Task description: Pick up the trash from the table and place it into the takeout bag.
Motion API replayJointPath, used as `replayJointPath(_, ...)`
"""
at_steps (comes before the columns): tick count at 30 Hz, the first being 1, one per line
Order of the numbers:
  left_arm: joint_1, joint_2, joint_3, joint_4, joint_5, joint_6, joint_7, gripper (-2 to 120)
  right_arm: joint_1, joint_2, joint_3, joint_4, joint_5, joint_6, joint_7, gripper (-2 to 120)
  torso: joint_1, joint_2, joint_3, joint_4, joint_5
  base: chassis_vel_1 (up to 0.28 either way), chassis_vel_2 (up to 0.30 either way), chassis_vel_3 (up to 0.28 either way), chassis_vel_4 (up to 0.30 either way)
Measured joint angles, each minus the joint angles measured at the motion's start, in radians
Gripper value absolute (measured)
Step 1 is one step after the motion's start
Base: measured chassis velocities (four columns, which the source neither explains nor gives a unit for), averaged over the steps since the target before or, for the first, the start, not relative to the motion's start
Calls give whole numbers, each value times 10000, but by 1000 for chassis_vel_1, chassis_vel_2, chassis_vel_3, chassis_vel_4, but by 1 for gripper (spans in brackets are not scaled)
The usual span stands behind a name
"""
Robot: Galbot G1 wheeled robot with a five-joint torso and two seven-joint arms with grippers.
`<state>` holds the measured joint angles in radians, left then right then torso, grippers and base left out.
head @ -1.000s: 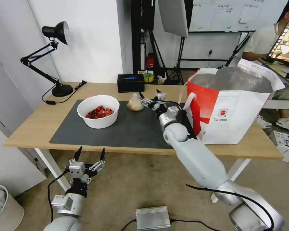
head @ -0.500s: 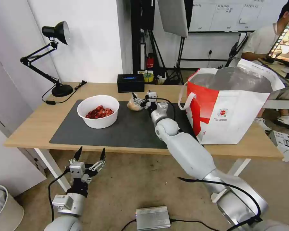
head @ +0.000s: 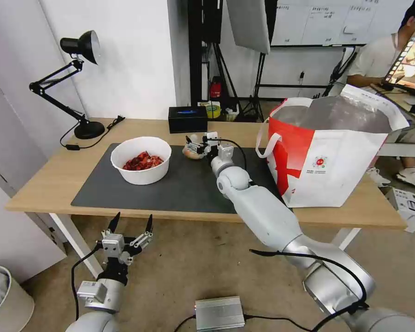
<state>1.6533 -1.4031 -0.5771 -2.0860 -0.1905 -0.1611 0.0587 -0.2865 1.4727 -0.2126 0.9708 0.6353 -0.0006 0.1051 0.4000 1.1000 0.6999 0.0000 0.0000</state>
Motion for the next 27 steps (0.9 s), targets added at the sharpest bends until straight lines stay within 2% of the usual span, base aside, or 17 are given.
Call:
replayJointPath(4, 41, -43, 12, 21, 43, 0, 177, 100, 354, 265, -25, -706, 183, -394, 2, 98, 0, 0, 0, 0, 0, 0, 0, 0, 0)
replayJointPath(11, 17, -116, 56, 31, 97, 0, 182, 100, 449, 491, -69, -1184, 156, -623, -87, 98, 0, 0, 1, -1, 0, 0, 0, 0, 0)
replayJointPath(27, 13, -227, 46, 90, 139, -9, 192, 100, 486, 791, 30, -1948, -281, -612, -198, 99, 0, -1, 1, 0, 0, 0, 0, 0, 0)
